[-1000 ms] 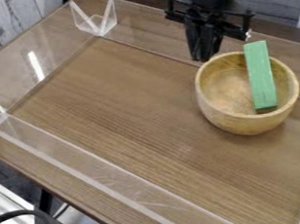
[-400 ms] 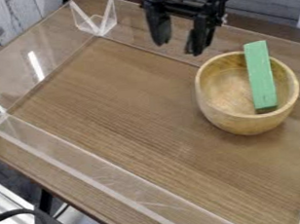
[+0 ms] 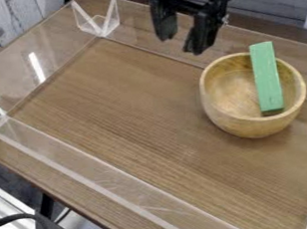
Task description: Put the green block in the brown bowl
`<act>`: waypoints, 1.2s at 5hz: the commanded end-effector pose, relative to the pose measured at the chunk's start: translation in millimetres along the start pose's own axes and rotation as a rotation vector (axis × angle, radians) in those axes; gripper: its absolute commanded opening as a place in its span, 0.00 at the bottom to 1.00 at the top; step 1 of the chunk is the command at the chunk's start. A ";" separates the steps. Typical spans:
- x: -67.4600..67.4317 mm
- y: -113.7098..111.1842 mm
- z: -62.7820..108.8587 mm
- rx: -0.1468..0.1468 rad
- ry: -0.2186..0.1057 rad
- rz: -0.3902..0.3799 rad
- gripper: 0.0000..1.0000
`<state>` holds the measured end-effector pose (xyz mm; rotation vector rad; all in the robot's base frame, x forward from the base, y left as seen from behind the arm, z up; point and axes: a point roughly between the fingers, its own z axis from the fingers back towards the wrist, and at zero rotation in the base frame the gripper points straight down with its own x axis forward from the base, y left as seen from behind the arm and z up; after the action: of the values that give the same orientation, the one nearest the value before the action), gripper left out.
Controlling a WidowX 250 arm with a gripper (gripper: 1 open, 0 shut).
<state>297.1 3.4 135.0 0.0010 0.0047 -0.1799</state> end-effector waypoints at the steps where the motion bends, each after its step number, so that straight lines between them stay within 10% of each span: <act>1: 1.6 0.6 -1.7 0.033 -0.035 -0.030 1.00; 3: 5.4 -6.7 29.0 0.012 -0.108 -0.028 1.00; 6: 0.1 -37.0 38.3 0.084 -0.076 -0.036 1.00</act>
<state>284.0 -33.6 155.2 0.0780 -0.0089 -0.2274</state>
